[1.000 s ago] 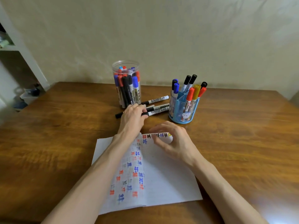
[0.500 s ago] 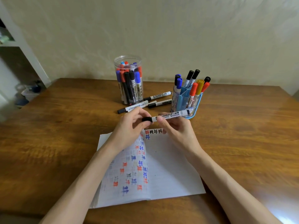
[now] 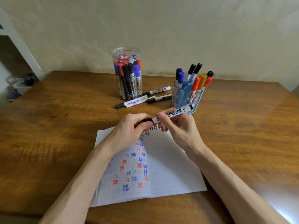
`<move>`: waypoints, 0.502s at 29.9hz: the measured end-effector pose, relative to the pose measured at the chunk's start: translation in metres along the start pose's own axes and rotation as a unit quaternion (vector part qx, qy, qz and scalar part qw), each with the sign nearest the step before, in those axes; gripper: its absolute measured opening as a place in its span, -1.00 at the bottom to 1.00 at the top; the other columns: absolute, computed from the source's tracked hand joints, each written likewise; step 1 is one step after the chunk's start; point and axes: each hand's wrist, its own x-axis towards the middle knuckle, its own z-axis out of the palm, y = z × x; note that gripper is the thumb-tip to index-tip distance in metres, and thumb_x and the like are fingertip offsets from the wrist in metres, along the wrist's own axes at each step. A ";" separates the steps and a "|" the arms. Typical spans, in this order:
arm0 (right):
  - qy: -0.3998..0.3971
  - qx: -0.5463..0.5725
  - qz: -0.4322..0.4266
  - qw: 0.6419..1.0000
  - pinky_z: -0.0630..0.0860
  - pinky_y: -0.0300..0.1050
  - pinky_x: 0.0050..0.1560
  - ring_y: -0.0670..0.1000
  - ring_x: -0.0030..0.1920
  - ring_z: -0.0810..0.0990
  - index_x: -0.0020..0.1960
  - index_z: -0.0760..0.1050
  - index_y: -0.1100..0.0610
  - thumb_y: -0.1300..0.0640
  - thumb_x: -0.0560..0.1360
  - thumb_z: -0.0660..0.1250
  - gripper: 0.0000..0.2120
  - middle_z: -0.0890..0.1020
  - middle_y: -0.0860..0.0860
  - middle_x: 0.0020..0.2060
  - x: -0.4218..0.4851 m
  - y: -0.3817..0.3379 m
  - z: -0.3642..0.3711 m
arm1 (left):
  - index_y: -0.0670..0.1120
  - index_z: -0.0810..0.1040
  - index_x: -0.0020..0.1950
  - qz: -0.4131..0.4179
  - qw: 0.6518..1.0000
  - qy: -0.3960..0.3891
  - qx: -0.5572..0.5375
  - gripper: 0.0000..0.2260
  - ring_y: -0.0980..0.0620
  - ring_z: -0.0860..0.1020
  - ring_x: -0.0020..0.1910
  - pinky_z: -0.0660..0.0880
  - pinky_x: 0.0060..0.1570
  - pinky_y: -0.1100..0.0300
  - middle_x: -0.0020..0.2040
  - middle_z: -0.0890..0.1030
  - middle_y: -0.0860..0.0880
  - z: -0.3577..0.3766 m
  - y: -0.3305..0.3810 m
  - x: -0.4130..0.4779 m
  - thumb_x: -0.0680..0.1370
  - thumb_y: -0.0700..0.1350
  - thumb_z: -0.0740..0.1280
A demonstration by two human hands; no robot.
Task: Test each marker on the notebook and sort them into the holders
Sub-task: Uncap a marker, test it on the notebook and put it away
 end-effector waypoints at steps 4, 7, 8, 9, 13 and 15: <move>0.007 0.015 0.014 1.000 0.56 -0.12 -0.13 0.03 -0.22 0.61 -0.02 0.63 0.18 0.08 0.65 0.37 -0.82 0.64 0.04 -0.27 0.000 -0.005 -0.007 | 0.10 0.65 0.06 -0.016 1.000 -0.017 0.002 -0.83 0.17 0.62 -0.07 0.56 -0.13 0.25 -0.13 0.67 0.14 -0.010 -0.004 -0.002 0.67 -0.13 0.30; 0.090 0.071 0.041 0.993 0.50 -0.11 -0.08 0.01 -0.20 0.54 -0.04 0.63 0.06 0.03 0.67 0.36 -0.84 0.60 0.06 -0.24 0.003 -0.006 -0.032 | 0.04 0.65 0.05 -0.025 0.999 0.035 -0.017 -0.82 0.13 0.63 -0.04 0.56 -0.05 0.19 -0.14 0.65 0.14 -0.034 -0.020 -0.007 0.69 -0.13 0.26; 0.105 0.071 0.052 0.991 0.49 -0.13 -0.11 -0.02 -0.23 0.53 -0.05 0.64 0.03 0.04 0.67 0.36 -0.84 0.61 0.05 -0.26 0.005 -0.006 -0.035 | 0.04 0.64 0.06 -0.022 0.998 0.055 -0.025 -0.83 0.09 0.63 -0.03 0.58 -0.03 0.16 -0.15 0.64 0.13 -0.039 -0.024 -0.009 0.70 -0.12 0.26; 0.110 0.061 0.068 0.990 0.49 -0.14 -0.15 -0.03 -0.25 0.53 -0.06 0.64 0.05 0.05 0.67 0.36 -0.83 0.61 0.05 -0.28 0.005 -0.004 -0.034 | 0.05 0.64 0.08 -0.023 0.998 0.058 -0.029 -0.84 0.09 0.64 -0.01 0.57 -0.03 0.18 -0.14 0.65 0.14 -0.040 -0.026 -0.010 0.70 -0.10 0.26; 0.084 -0.009 0.098 0.992 0.56 -0.14 -0.26 0.01 -0.33 0.60 -0.06 0.60 0.28 -0.02 0.65 0.38 -0.65 0.67 0.11 -0.32 0.004 0.004 -0.014 | 0.11 0.62 0.16 -0.014 0.999 0.026 -0.026 -0.87 0.28 0.59 0.13 0.52 0.05 0.40 0.04 0.66 0.25 -0.023 -0.018 -0.008 0.66 -0.06 0.33; 0.064 -0.018 0.100 0.993 0.59 -0.12 -0.26 0.03 -0.33 0.66 -0.03 0.62 0.29 0.01 0.66 0.39 -0.68 0.71 0.12 -0.29 0.004 0.006 -0.008 | 0.14 0.62 0.15 -0.006 0.999 0.028 -0.014 -0.88 0.31 0.56 0.16 0.49 0.06 0.47 0.07 0.64 0.27 -0.021 -0.018 -0.008 0.65 -0.03 0.36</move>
